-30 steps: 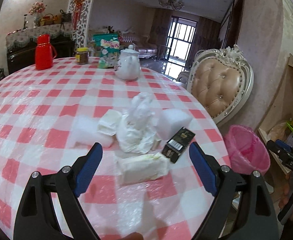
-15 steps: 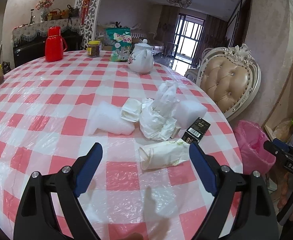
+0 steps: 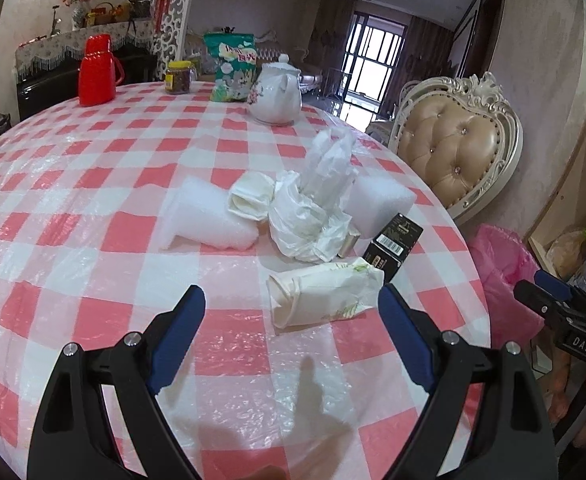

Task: Collect trash
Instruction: 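Move both tools back over the remaining table trash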

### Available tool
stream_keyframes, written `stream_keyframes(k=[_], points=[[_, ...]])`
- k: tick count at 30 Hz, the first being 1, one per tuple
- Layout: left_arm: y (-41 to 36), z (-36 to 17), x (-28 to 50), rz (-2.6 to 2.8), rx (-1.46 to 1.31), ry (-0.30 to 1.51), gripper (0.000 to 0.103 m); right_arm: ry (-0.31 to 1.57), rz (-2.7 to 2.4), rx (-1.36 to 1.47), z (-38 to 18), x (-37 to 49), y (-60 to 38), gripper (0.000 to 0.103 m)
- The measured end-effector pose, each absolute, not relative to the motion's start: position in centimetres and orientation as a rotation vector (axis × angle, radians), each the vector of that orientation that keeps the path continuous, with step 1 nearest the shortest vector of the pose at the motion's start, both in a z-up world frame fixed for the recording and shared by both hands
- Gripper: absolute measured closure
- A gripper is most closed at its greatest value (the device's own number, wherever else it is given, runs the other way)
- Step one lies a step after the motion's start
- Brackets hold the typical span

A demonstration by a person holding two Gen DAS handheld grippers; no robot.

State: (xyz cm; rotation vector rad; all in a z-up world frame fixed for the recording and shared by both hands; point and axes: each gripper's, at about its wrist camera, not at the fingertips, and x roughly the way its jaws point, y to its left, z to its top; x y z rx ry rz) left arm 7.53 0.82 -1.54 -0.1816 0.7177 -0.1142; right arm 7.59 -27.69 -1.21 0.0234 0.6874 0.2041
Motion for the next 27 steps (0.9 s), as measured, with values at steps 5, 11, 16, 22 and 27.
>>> stream_keyframes(k=[5, 11, 16, 22, 27], points=[[0.4, -2.0, 8.5, -0.127, -0.18, 0.731, 0.018, 0.696, 0.217, 0.027, -1.6, 8.0, -27.4, 0.018], [-0.8, -3.1, 10.0, -0.156, -0.157, 0.769, 0.018, 0.705, 0.227, 0.028, -2.0, 8.6, -27.3, 0.018], [-2.1, -3.9, 11.3, -0.184, -0.114, 0.793, 0.018, 0.714, 0.227, 0.042, -2.3, 9.0, -27.8, 0.018], [-3.4, -4.6, 12.7, -0.21, -0.056, 0.808, 0.018, 0.721, 0.222, 0.048, -2.5, 9.6, -28.1, 0.018], [-4.1, -5.5, 13.9, -0.217, -0.006, 0.833, 0.018, 0.72, 0.22, 0.051, -2.6, 10.2, -28.3, 0.018]])
